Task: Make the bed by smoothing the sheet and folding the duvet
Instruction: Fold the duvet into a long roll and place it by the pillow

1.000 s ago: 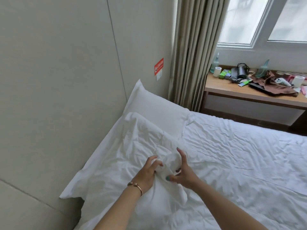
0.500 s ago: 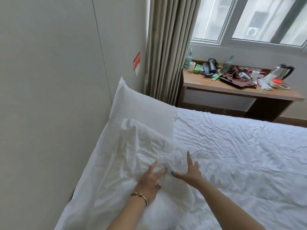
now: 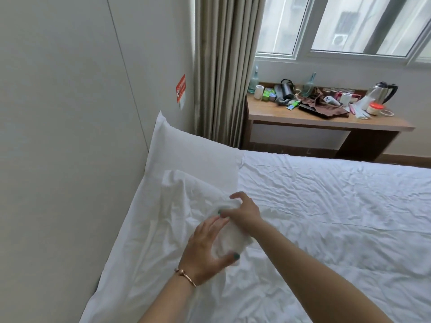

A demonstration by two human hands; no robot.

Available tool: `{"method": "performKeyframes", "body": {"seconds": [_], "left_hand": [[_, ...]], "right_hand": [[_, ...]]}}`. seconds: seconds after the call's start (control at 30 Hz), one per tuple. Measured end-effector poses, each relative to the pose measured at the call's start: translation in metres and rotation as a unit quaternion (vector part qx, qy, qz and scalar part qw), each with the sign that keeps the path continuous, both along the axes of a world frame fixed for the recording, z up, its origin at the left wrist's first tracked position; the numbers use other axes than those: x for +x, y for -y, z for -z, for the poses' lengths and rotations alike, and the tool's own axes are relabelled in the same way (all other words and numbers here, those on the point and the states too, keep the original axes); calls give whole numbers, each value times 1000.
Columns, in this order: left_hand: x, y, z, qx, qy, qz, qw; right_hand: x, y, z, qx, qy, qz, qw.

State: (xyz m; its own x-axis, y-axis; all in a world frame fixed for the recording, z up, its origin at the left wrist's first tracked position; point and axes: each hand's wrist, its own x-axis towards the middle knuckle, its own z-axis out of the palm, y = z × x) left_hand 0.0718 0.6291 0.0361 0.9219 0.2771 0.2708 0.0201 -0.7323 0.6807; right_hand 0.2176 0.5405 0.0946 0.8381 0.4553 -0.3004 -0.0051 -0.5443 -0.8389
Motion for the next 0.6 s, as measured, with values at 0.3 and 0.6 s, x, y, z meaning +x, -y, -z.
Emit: {"method": "performKeyframes", "body": {"seconds": [0.3, 0.6], "left_hand": [[7, -82, -31, -33, -138, -295, 945], [20, -90, -4, -103, -39, -184, 977]], "right_hand": [[5, -55, 13, 17, 31, -49, 998], [67, -10, 62, -325, 199, -241, 893]]}}
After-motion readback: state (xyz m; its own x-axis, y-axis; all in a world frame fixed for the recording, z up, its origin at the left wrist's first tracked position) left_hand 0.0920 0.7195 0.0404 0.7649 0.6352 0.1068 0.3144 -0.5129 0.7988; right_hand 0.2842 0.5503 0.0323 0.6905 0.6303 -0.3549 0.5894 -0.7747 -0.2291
